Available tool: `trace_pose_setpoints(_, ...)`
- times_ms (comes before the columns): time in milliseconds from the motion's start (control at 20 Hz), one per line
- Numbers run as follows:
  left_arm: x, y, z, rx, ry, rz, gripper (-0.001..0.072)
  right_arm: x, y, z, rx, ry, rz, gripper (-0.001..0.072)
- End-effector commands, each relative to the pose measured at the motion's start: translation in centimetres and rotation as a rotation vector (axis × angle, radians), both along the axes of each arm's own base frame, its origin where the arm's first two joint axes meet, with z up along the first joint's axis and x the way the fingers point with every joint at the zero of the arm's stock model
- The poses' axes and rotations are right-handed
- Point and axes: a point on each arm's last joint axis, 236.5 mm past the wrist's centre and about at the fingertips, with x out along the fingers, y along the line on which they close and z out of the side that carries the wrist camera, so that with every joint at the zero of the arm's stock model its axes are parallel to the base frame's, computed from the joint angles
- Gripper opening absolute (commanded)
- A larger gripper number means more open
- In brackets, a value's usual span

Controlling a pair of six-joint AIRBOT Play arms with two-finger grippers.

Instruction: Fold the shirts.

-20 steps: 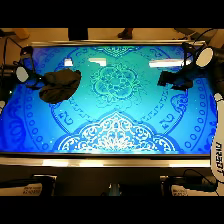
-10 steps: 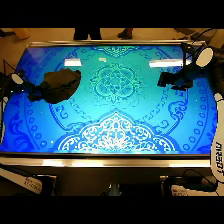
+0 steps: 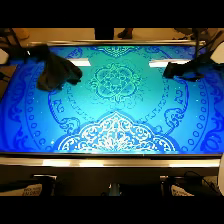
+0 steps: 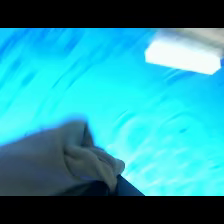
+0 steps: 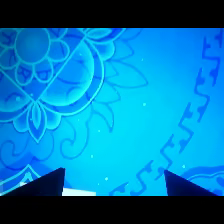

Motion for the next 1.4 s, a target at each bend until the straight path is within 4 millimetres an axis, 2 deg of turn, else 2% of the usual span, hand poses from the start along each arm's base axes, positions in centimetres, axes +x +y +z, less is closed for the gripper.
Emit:
trace_pose_setpoints(0,-12.3,-7.5,18.1,-0.056,-0.460,-0.196,0.0028,-2.2,-1.8,10.1,-0.061,-0.306,-0.044,0.0667)
trace_pose_setpoints(50,-15.2,-9.3,19.7,-0.073,-0.497,-0.256,0.0028,-3.9,-2.3,12.9,-0.068,-0.377,-0.062,0.0667)
trace_pose_setpoints(100,-16.7,-10.8,19.7,-0.060,-0.498,-0.301,0.0028,-5.6,-2.6,14.8,-0.074,-0.421,-0.071,0.0667)
trace_pose_setpoints(150,-17.4,-12.4,18.2,-0.029,-0.458,-0.344,0.0027,-7.4,-2.7,16.2,-0.078,-0.450,-0.076,0.0667)
trace_pose_setpoints(200,-17.3,-13.9,15.8,-0.009,-0.387,-0.376,0.0028,-8.8,-2.9,16.7,-0.086,-0.452,-0.080,0.0666)
trace_pose_setpoints(250,-16.9,-15.7,12.1,0.012,-0.286,-0.414,0.0027,-10.1,-3.2,16.5,-0.090,-0.424,-0.091,0.0666)
trace_pose_setpoints(300,-16.4,-17.5,7.9,0.037,-0.182,-0.446,0.0028,-11.0,-3.3,15.4,-0.086,-0.369,-0.100,0.0666)
trace_pose_setpoints(350,-15.8,-19.3,2.7,0.069,-0.070,-0.473,0.0028,-11.7,-3.4,13.6,-0.083,-0.280,-0.104,0.0666)
trace_pose_setpoints(450,-15.3,-22.0,-8.4,0.133,0.161,-0.504,0.0028,-12.6,-3.2,8.8,-0.084,-0.062,-0.099,0.0666)
trace_pose_setpoints(550,-16.0,-23.7,-19.3,0.168,0.406,-0.513,0.0028,-12.1,-3.1,3.9,-0.092,0.116,-0.086,0.0666)
trace_pose_setpoints(600,-16.8,-24.8,-23.9,0.149,0.527,-0.522,0.0028,-11.5,-2.9,1.2,-0.093,0.193,-0.079,0.0667)
trace_pose_setpoints(650,-17.5,-25.7,-27.1,0.120,0.627,-0.524,0.0038,-10.6,-2.8,-1.5,-0.091,0.259,-0.074,0.0667)
trace_pose_setpoints(700,-17.9,-26.3,-29.1,0.083,0.711,-0.521,0.0228,-9.9,-2.7,-3.9,-0.089,0.311,-0.070,0.0668)
trace_pose_setpoints(750,-18.0,-26.4,-29.9,0.040,0.786,-0.516,0.0644,-9.5,-2.2,-6.4,-0.076,0.378,-0.058,0.0669)
trace_pose_setpoints(800,-17.4,-25.5,-29.5,0.029,0.825,-0.512,0.0720,-9.2,-1.7,-8.2,-0.061,0.436,-0.044,0.0669)
trace_pose_setpoints(850,-16.5,-24.0,-28.4,0.051,0.823,-0.524,0.0720,-8.8,-1.3,-9.4,-0.048,0.469,-0.032,0.0670)
trace_pose_setpoints(950,-14.6,-18.5,-25.2,0.117,0.818,-0.483,0.0720,-8.1,-0.7,-11.5,-0.038,0.515,-0.001,0.0670)
trace_pose_setpoints(1050,-14.4,-12.3,-22.8,0.185,0.828,-0.399,0.0720,-7.7,0.1,-13.4,-0.009,0.569,0.027,0.0670)
trace_pose_setpoints(1100,-15.2,-10.3,-22.2,0.193,0.841,-0.371,0.0720,-7.6,1.2,-14.4,0.027,0.595,0.063,0.0670)
trace_pose_setpoints(1150,-16.6,-9.0,-22.1,0.185,0.858,-0.359,0.0720,-7.5,2.4,-15.1,0.069,0.619,0.100,0.0670)
trace_pose_setpoints(1200,-18.7,-8.2,-22.9,0.184,0.888,-0.355,0.0720,-7.4,3.6,-16.0,0.113,0.642,0.138,0.0670)
trace_pose_setpoints(1250,-21.2,-8.1,-24.4,0.173,0.936,-0.357,0.0720,-7.3,4.5,-16.8,0.147,0.664,0.167,0.0670)
trace_pose_setpoints(1350,-26.3,-9.4,-28.1,0.106,1.023,-0.371,0.0720,-7.2,5.1,-18.4,0.172,0.708,0.185,0.0670)
